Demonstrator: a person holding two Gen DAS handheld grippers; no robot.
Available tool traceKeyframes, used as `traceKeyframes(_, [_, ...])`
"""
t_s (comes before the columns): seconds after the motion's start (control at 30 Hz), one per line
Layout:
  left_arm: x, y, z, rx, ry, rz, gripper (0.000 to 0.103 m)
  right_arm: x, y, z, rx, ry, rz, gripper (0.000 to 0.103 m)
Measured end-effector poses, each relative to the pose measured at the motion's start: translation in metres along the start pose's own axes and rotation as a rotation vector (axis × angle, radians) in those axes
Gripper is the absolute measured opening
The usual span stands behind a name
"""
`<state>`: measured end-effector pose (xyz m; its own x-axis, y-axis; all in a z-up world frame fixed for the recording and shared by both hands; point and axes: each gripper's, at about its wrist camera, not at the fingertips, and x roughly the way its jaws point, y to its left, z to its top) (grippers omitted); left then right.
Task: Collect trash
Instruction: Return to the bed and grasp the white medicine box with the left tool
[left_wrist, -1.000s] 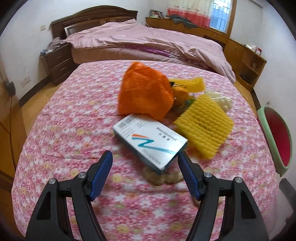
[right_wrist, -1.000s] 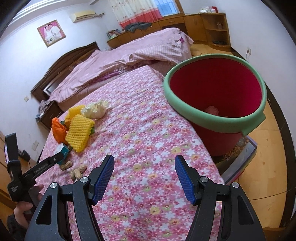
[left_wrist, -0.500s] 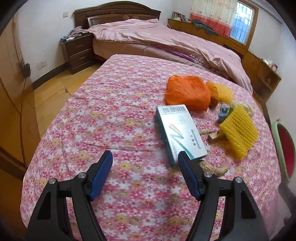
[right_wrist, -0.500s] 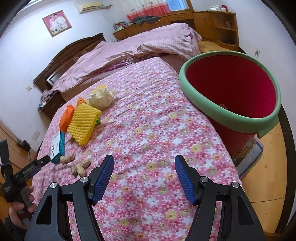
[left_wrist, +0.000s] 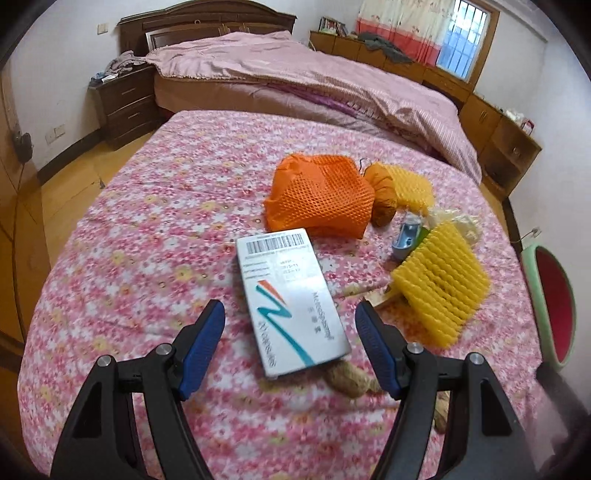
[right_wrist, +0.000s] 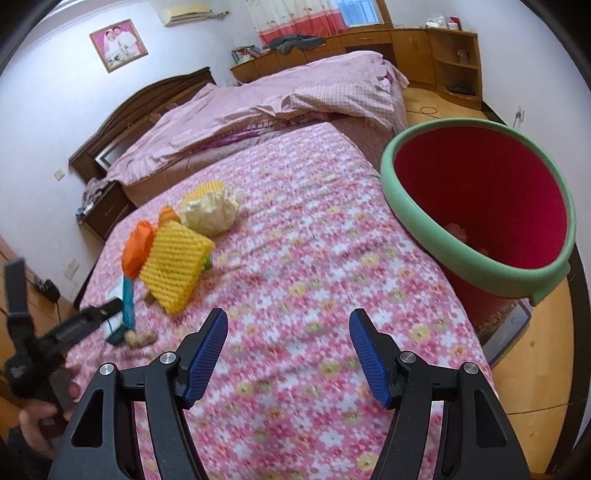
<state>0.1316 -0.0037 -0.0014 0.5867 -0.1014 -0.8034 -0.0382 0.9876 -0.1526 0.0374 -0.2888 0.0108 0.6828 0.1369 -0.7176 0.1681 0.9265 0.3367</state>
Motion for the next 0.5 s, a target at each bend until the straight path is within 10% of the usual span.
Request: traceKeyframes(0.5, [0.013, 0.028, -0.009, -0.011, -0.036, -0.001, 0.062, 0.063, 0.065, 0.02, -0.156, 0.05, 0.06, 0.082])
